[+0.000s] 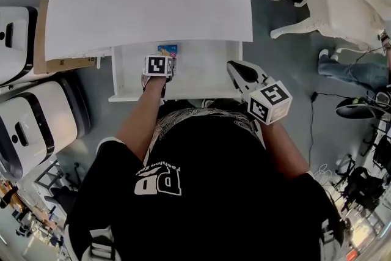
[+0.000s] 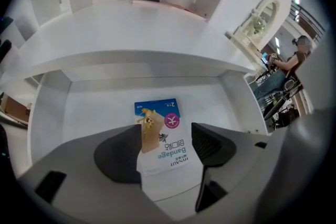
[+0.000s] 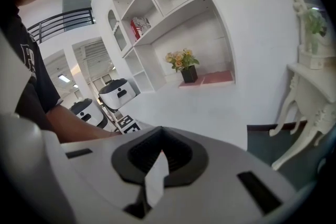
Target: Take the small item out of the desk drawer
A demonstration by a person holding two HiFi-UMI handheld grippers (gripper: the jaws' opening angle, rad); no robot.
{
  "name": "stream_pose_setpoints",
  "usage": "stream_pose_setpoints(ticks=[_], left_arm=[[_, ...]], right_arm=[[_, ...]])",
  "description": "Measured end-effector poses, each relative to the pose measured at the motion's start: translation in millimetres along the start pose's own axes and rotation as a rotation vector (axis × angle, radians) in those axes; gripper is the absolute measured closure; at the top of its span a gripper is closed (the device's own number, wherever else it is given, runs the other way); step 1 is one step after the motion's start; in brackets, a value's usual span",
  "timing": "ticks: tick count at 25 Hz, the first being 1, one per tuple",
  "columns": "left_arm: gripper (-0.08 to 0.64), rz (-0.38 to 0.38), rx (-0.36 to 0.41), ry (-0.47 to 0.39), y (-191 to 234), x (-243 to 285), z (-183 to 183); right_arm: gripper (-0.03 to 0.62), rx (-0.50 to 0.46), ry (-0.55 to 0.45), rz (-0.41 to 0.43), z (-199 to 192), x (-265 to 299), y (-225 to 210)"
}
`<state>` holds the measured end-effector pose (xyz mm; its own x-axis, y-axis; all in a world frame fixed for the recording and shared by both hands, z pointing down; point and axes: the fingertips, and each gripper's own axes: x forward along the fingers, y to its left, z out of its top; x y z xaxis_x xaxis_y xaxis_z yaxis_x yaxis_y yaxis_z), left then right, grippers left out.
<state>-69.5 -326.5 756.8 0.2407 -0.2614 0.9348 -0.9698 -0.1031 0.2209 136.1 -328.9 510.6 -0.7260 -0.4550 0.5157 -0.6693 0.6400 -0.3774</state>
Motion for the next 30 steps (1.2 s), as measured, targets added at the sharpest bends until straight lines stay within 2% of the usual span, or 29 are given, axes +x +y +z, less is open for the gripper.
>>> stream_pose_setpoints(ticks=[3, 8, 18, 24, 27, 30], left_arm=[[0.225, 0.005, -0.020, 0.011, 1.7, 13.3, 2.9], [0.187, 0.074, -0.012, 0.033, 8.1, 30.4, 5.6], [0.158, 0.147, -0.040, 0.118, 14.1, 58.5, -9.4], [0.143, 0.175, -0.039, 0.115, 12.7, 61.5, -10.2], [0.137, 0.160, -0.047, 0.100, 9.7, 62.5, -7.6], [0.134, 0.163, -0.054, 0.120, 11.8, 60.5, -10.7]], right_arm=[[0.583, 0.019, 0.005, -0.024, -4.9, -4.5, -12.4], [0.583, 0.026, -0.006, -0.037, -7.7, -13.3, -23.9], [0.583, 0.039, -0.005, -0.051, -14.4, -21.8, -44.6], [0.583, 0.054, 0.006, -0.056, -19.4, -24.6, -52.8], [0.583, 0.057, 0.008, -0.054, -20.6, -24.0, -52.6], [0.583, 0.060, 0.011, -0.055, -23.3, -26.0, -53.3]])
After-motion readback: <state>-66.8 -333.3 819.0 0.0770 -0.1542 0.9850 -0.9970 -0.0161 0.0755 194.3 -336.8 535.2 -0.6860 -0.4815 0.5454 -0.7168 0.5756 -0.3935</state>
